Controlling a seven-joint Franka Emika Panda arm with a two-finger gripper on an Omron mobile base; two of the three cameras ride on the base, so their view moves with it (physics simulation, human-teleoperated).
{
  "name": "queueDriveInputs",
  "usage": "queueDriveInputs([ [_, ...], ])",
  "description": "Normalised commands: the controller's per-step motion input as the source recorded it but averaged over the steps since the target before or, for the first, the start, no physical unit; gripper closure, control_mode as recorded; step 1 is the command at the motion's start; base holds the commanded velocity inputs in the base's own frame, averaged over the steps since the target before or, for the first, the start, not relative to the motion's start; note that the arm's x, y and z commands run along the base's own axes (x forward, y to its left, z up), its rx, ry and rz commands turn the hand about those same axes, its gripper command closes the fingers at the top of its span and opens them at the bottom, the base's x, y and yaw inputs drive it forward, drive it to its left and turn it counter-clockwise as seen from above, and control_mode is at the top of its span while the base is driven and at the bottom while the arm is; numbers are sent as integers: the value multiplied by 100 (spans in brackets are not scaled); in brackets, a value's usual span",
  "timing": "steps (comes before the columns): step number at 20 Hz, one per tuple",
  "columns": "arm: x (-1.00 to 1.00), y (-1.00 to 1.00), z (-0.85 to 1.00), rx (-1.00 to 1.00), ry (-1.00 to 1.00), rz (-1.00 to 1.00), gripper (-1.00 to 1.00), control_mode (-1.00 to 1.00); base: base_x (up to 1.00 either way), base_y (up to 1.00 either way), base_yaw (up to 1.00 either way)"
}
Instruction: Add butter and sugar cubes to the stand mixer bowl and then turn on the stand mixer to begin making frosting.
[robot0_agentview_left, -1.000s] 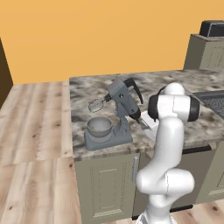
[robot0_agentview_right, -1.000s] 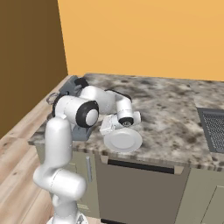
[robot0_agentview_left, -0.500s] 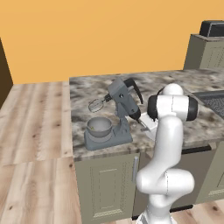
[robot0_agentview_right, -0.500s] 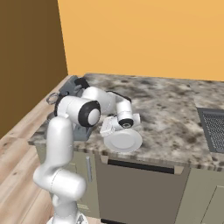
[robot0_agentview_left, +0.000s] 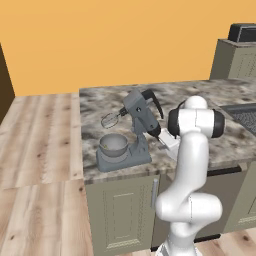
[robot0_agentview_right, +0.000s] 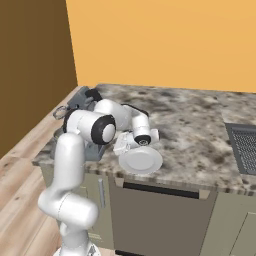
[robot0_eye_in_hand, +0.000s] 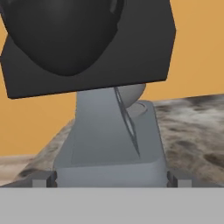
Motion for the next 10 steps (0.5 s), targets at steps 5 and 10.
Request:
queueDriveInputs([
  [5,22,1,-4,0,0,-1,-100,-100,0,0,0],
  [10,21,0,-12,0,0,-2,-100,-100,0,0,0],
])
